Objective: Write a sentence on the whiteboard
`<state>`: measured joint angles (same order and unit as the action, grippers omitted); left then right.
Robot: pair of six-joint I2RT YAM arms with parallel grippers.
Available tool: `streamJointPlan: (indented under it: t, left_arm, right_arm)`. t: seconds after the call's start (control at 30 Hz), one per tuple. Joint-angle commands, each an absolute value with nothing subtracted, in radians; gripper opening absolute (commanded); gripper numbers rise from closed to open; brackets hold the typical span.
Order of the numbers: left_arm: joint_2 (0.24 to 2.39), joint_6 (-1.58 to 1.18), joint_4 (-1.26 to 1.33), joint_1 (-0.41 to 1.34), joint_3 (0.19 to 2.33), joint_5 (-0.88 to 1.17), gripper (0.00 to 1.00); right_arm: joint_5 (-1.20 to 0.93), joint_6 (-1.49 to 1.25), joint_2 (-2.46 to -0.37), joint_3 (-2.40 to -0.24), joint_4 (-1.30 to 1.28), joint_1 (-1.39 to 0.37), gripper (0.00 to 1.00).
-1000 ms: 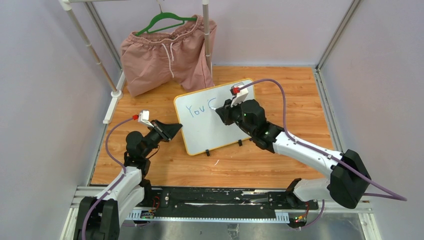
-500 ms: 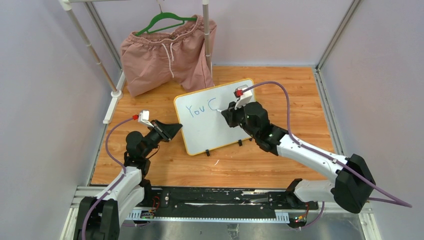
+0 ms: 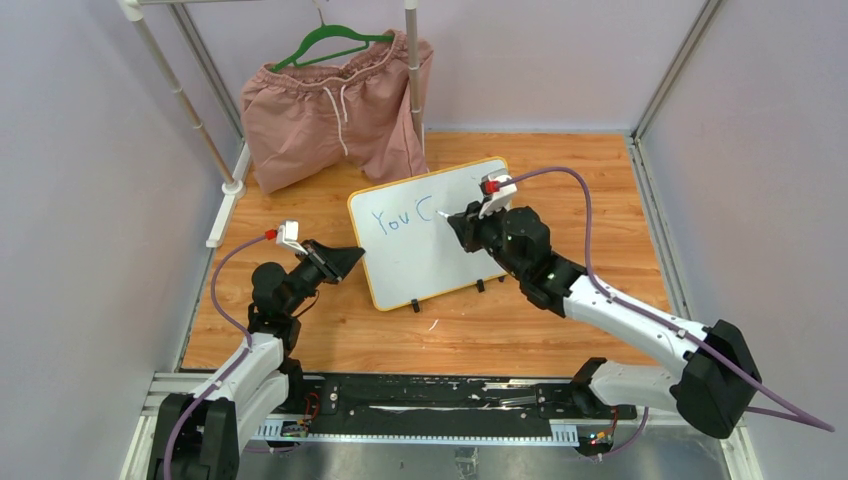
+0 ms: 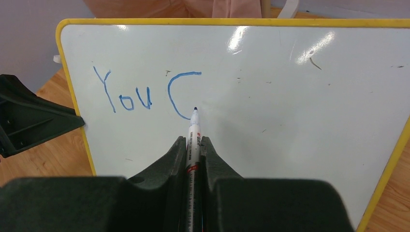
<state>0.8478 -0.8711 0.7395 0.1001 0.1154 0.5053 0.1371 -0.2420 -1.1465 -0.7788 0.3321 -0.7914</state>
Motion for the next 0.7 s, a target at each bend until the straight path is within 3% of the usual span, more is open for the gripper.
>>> streamJointPlan:
  t: [0.0, 0.67]
  left_arm:
    - [0.831, -0.876, 0.790, 0.103, 0.107, 0.511, 0.00]
    - [0.830, -0.877, 0.790, 0.103, 0.107, 0.512, 0.00]
  right_arm:
    - [0.148, -0.233, -1.173, -0.846, 0.296, -0.781, 0.00]
    - [0.222, -0.230, -1.225, -0.901, 0.241, -0.776, 0.00]
